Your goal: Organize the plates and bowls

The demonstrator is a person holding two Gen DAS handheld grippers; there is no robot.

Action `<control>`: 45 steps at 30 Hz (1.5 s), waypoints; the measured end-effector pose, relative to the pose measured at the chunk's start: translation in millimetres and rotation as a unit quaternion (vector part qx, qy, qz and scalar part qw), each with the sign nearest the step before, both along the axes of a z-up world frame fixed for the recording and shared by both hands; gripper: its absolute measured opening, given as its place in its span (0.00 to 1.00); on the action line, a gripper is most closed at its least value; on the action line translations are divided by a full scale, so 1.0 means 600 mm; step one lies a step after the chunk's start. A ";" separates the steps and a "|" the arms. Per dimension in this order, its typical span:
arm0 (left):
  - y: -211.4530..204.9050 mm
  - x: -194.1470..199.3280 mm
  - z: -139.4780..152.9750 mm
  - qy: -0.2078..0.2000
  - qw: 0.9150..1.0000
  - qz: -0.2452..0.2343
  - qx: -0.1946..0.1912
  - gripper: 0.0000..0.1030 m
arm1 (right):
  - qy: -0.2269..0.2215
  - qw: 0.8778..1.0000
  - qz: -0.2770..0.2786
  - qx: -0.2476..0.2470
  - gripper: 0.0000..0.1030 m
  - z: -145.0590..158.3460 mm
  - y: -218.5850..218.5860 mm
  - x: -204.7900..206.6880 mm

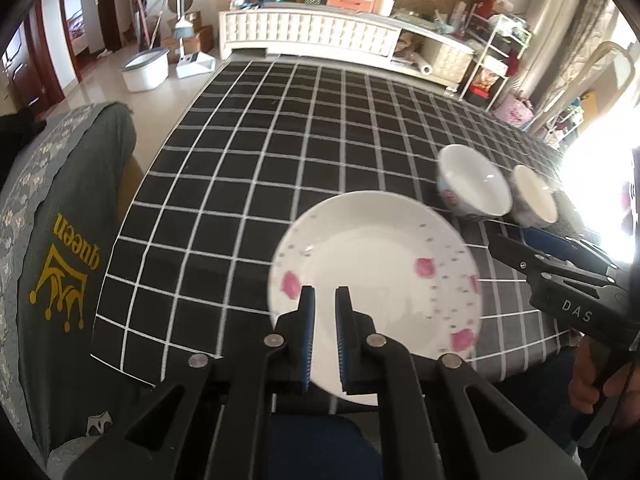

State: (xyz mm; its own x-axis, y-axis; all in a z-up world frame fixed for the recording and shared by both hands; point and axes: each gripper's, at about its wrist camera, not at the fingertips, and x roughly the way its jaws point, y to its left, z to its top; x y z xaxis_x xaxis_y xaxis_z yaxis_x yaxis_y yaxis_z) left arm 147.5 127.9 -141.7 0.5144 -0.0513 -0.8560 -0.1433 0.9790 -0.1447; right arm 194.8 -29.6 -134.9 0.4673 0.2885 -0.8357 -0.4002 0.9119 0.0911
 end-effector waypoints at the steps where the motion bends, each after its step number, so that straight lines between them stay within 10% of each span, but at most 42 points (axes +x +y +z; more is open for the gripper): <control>1: -0.010 -0.002 0.008 -0.007 1.000 -0.004 0.001 0.08 | -0.006 1.000 -0.004 0.003 0.67 0.009 -0.008 -0.005; 25: -0.262 0.005 0.117 -0.073 0.988 -0.134 0.000 0.33 | -0.073 0.991 -0.105 0.033 0.67 0.124 -0.235 -0.087; 45: -0.512 0.103 0.045 -0.015 0.975 -0.222 -0.002 0.41 | -0.025 0.981 -0.189 0.019 0.67 0.067 -0.487 -0.057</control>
